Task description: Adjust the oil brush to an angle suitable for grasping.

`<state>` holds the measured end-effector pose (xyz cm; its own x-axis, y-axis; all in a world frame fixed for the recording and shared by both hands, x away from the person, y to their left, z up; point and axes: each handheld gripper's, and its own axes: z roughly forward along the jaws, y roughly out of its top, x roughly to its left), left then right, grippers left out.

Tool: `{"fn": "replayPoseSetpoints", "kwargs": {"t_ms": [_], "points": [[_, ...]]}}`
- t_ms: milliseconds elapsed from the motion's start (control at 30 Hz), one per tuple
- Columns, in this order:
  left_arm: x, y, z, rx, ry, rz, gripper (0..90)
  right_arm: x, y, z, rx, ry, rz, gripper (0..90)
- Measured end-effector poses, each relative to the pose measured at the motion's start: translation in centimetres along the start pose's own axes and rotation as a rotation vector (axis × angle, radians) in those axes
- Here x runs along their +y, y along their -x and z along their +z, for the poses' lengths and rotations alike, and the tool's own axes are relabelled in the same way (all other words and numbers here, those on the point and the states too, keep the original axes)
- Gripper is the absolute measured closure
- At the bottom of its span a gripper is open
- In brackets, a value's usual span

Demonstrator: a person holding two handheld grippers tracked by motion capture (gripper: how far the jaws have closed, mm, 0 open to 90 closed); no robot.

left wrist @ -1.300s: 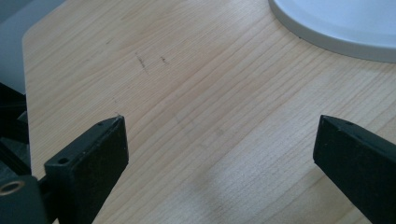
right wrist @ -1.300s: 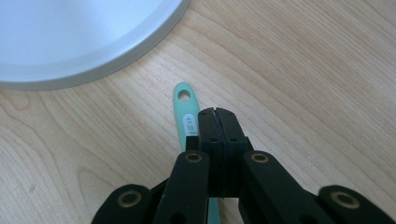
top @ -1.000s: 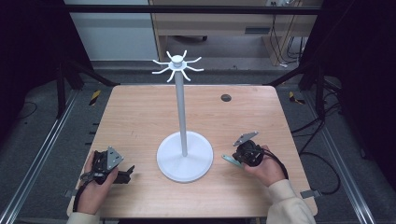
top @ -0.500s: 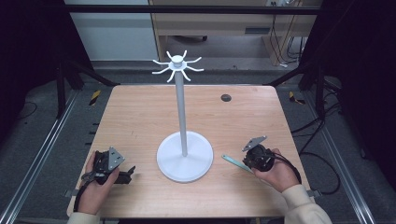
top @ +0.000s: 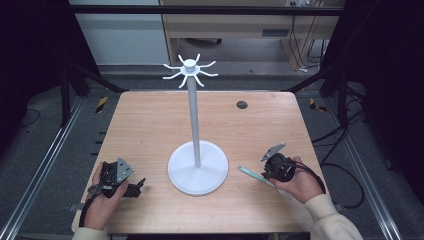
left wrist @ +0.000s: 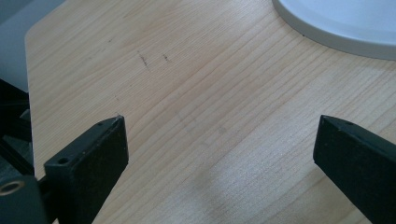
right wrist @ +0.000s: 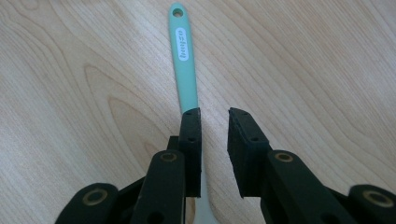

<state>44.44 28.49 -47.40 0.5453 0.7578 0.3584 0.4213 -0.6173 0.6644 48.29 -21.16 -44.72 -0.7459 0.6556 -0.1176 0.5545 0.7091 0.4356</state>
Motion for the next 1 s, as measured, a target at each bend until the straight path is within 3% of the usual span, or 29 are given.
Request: {"fn": "replayPoseSetpoints", "kwargs": {"t_ms": [333,633,1000], "points": [[0.0,0.1,0.1,-0.004,-0.003,0.003,2.7,-0.2,0.5,0.1,0.023,-0.043,-0.014,75.4],[0.1,0.2,0.1,-0.006,-0.003,0.005,2.8,-0.2,0.1,0.4,0.046,-0.085,-0.034,71.6],[0.1,0.2,0.1,-0.005,-0.002,0.007,2.8,-0.1,-0.2,1.1,0.065,-0.143,-0.051,75.2]]}}
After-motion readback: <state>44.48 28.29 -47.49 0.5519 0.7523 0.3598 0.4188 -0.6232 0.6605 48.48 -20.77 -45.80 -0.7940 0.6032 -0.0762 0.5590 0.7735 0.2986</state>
